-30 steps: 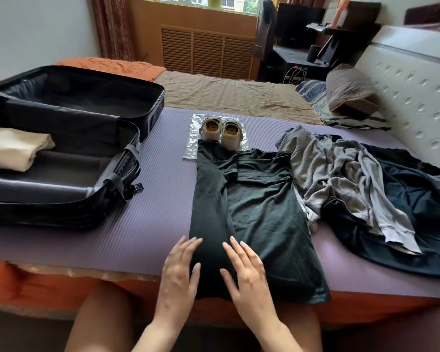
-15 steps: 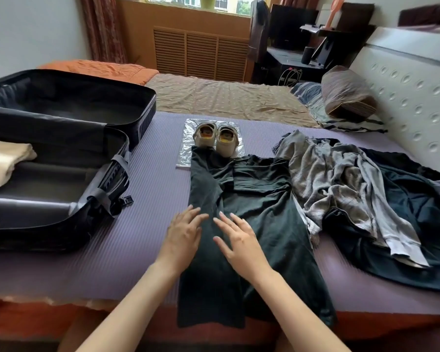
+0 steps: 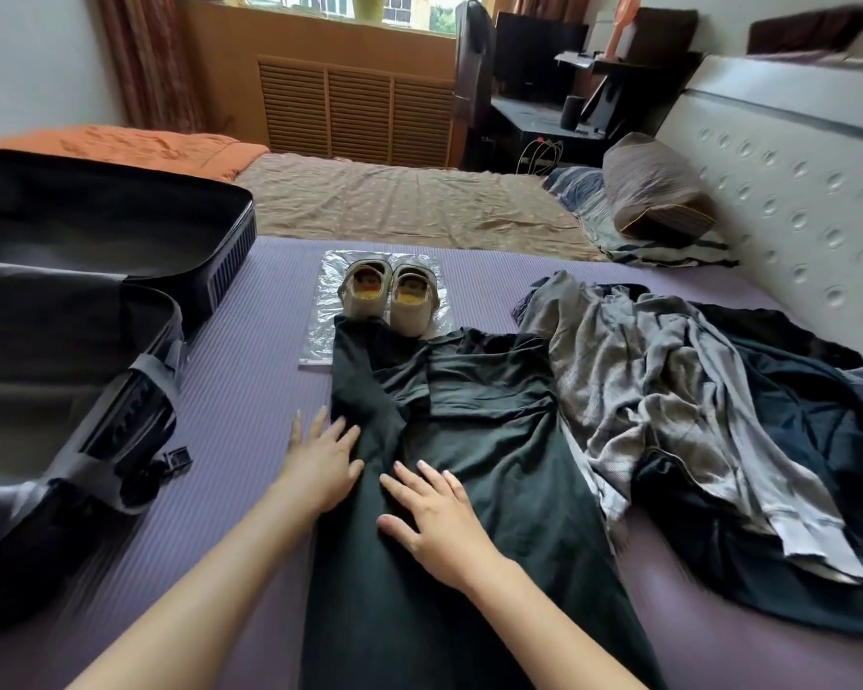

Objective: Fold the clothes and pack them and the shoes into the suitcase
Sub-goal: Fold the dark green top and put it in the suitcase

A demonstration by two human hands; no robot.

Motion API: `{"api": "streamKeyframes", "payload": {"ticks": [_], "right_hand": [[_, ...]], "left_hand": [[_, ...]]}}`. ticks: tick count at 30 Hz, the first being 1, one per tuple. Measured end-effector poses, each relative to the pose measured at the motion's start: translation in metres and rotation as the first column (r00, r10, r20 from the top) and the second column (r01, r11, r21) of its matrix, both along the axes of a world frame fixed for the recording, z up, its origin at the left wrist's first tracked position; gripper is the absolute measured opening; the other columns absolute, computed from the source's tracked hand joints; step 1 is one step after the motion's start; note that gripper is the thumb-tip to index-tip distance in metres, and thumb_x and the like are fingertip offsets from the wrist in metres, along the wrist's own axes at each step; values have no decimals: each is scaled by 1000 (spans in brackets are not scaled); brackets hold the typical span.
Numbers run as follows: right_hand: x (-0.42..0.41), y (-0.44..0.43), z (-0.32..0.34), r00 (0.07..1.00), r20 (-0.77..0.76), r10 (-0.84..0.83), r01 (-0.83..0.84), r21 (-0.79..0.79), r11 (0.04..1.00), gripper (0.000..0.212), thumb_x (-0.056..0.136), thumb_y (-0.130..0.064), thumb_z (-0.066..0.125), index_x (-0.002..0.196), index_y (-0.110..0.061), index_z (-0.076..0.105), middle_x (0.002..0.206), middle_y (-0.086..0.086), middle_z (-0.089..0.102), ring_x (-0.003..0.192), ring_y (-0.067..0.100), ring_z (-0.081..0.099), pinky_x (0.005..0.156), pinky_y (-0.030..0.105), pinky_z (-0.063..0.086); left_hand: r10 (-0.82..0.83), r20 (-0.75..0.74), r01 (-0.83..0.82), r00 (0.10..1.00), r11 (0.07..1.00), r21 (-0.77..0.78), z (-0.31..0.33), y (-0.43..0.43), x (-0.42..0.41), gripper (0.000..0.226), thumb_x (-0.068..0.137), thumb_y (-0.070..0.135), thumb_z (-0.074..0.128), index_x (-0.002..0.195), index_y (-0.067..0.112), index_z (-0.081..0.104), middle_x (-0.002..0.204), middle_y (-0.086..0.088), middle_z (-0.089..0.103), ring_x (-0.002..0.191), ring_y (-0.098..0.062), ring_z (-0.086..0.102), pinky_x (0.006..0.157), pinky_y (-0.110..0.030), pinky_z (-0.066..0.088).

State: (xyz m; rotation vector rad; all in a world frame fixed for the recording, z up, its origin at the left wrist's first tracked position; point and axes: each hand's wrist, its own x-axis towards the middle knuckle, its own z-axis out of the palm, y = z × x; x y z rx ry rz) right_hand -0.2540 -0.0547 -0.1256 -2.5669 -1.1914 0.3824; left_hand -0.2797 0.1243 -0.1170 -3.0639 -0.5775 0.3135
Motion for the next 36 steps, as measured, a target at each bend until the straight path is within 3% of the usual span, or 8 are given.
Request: {"api": "streamKeyframes", "payload": {"ticks": [2, 5, 10, 16, 24, 28, 31, 36], "right_hand": [[15, -9, 6, 995, -18, -100, 101, 183, 978, 55, 95, -47, 46, 146, -29, 35, 154, -7, 29, 142, 16, 20, 115, 27, 7], [49, -43, 19, 885, 8, -465, 405, 480, 779, 49, 84, -35, 62, 129, -15, 57, 129, 5, 58, 120, 25, 47, 103, 25, 26], [84, -112, 33, 633, -156, -758, 745, 389, 542, 40, 79, -34, 74, 109, -13, 61, 106, 6, 64, 102, 27, 59, 81, 34, 45], [75, -133, 24, 579, -138, -803, 797, 303, 523, 36, 70, -53, 75, 89, -23, 70, 90, -3, 69, 97, 22, 60, 79, 32, 49], [65, -130, 12, 579, -192, -792, 775, 432, 461, 10, 74, -27, 76, 82, -25, 69, 90, -2, 60, 95, 22, 50, 85, 28, 36], [54, -120, 11, 650, -83, -755, 626, 622, 470, 18, 72, -18, 79, 75, -25, 63, 78, -12, 57, 80, 13, 46, 78, 23, 37], [43, -116, 20, 689, -105, -717, 627, 583, 517, 12, 81, -27, 71, 82, -27, 59, 70, -14, 54, 78, 15, 58, 72, 30, 44], [35, -112, 38, 747, -141, -649, 662, 241, 710, 31, 87, -46, 58, 114, -33, 50, 103, -8, 66, 102, 16, 61, 81, 29, 43]], "left_hand": [[14, 160, -14, 987, 1000, -2, 10, 0, 12, 46, 98, 37, 38, 140, 21, 41, 149, -3, 33, 144, -24, 12, 115, -48, 1], [96, 464, 4, 881, 978, -211, 18, -16, 36, 33, 94, 25, 49, 125, 18, 58, 126, -5, 56, 123, -25, 45, 105, -37, 30], [194, 538, 152, 820, 833, -532, 33, -85, 91, 30, 90, 22, 58, 118, 13, 61, 112, -7, 63, 108, -22, 57, 93, -34, 43], [280, 430, 77, 858, 759, -647, 37, -158, 150, 59, 84, 38, 65, 134, 17, 41, 118, -3, 60, 113, -21, 54, 90, -34, 43], [324, 327, -96, 888, 825, -558, 20, -179, 184, 75, 78, 48, 69, 137, 22, 31, 123, -6, 56, 116, -26, 54, 90, -39, 45], [318, 346, -129, 883, 872, -472, 18, -185, 186, 57, 87, 30, 60, 137, 22, 35, 123, -10, 57, 113, -30, 55, 88, -37, 45], [466, 378, -174, 800, 783, -597, 20, -174, 183, 48, 88, 15, 54, 134, 21, 42, 118, -14, 61, 109, -32, 57, 87, -38, 45], [660, 381, -79, 647, 555, -828, 24, -134, 168, 47, 85, 10, 58, 131, 17, 49, 114, -14, 63, 109, -28, 56, 89, -32, 42]]}}
